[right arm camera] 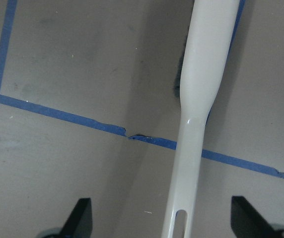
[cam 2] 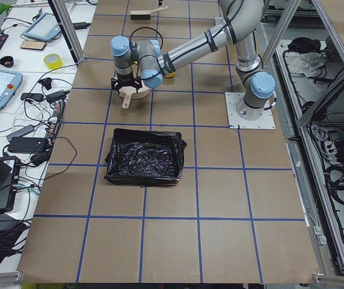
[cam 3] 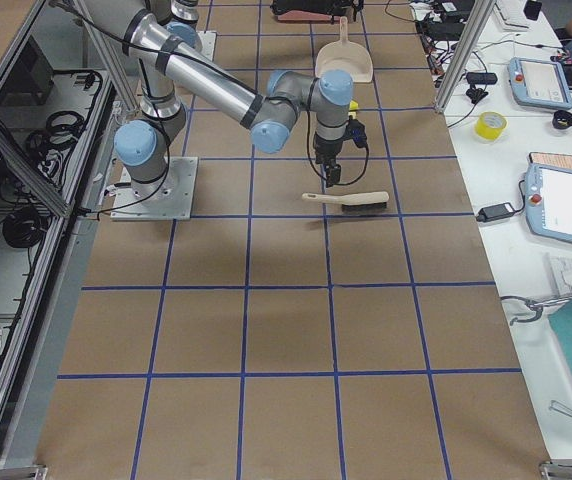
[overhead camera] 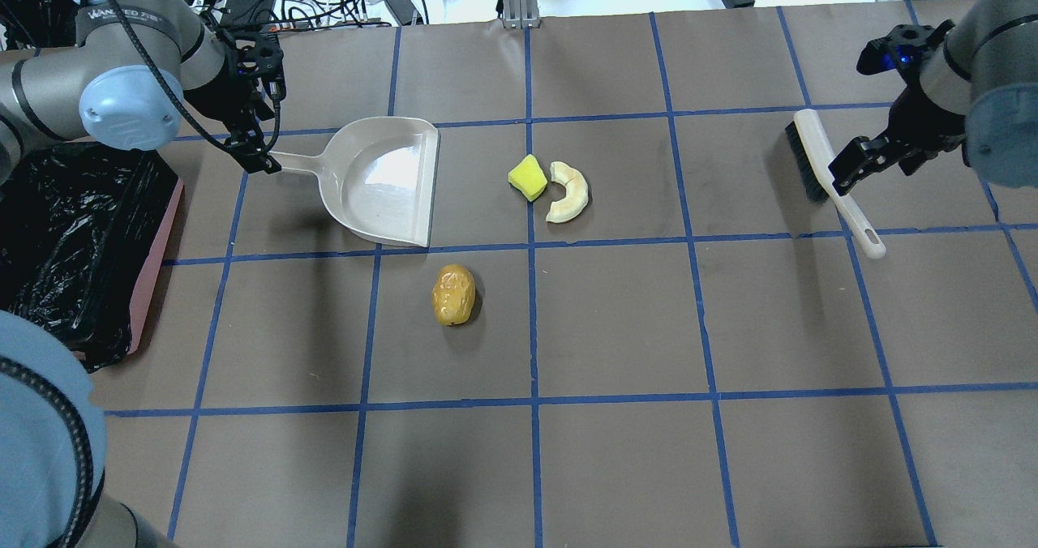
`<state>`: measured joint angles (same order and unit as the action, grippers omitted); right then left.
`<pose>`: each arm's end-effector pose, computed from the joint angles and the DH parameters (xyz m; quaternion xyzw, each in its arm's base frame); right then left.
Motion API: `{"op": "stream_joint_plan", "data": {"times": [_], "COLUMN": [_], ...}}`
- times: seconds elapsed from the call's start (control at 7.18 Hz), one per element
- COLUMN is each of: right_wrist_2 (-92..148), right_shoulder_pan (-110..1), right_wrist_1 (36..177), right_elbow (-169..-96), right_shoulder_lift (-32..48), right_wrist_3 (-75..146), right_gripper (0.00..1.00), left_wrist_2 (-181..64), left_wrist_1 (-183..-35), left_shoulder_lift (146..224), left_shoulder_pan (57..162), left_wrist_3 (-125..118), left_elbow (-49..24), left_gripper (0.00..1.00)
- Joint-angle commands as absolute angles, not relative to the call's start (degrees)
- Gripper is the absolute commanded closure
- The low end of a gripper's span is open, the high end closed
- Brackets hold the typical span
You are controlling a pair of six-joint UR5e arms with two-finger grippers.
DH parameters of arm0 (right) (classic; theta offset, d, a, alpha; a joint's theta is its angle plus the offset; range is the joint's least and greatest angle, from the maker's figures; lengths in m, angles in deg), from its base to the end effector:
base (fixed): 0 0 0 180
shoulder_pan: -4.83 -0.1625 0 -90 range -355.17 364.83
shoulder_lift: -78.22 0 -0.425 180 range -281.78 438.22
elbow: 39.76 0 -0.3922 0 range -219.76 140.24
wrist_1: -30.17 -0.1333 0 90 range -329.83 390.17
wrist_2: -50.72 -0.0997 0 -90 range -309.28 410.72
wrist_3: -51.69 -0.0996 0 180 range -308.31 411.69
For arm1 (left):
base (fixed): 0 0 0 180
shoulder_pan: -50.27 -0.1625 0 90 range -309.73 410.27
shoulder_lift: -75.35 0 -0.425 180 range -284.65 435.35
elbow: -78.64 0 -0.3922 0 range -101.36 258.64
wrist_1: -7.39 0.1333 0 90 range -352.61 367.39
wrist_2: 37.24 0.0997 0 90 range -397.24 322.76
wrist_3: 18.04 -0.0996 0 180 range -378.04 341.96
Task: Sweep and dump trash into bin
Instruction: 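Grasp the white dustpan handle with the left gripper while the right grasps the brush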
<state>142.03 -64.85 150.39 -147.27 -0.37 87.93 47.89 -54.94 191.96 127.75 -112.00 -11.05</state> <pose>-0.0609 -0.5419 0.2922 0.1383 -0.9903 0.0046 0.0154 0.0012 -0.6594 0.2719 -0.6521 -0.7568 0.0412 0.0159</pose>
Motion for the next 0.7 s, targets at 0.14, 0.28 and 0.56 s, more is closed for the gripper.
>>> {"op": "stream_joint_plan", "data": {"times": [0.14, 0.28, 0.56], "right_wrist_2": [143.1, 143.3, 143.3], "right_shoulder_pan": [-62.3, -62.1, -62.1], "right_wrist_1": [152.5, 152.2, 151.8], "right_elbow": [-147.8, -148.2, -148.3], "right_shoulder_lift": [3.9, 4.6, 5.4], "right_wrist_3": [87.9, 87.7, 86.9], "right_gripper": [0.03, 0.03, 0.16], "left_wrist_2": [47.3, 47.3, 45.9], "left_wrist_1": [-54.8, -54.8, -53.2], "left_shoulder_lift": [194.8, 195.4, 196.5], "left_shoulder_pan": [127.7, 127.7, 127.8], "left_wrist_3": [-112.8, -112.8, -112.7], "left_elbow": [-11.4, -11.3, -10.8], "left_gripper": [0.0, 0.0, 0.0]}}
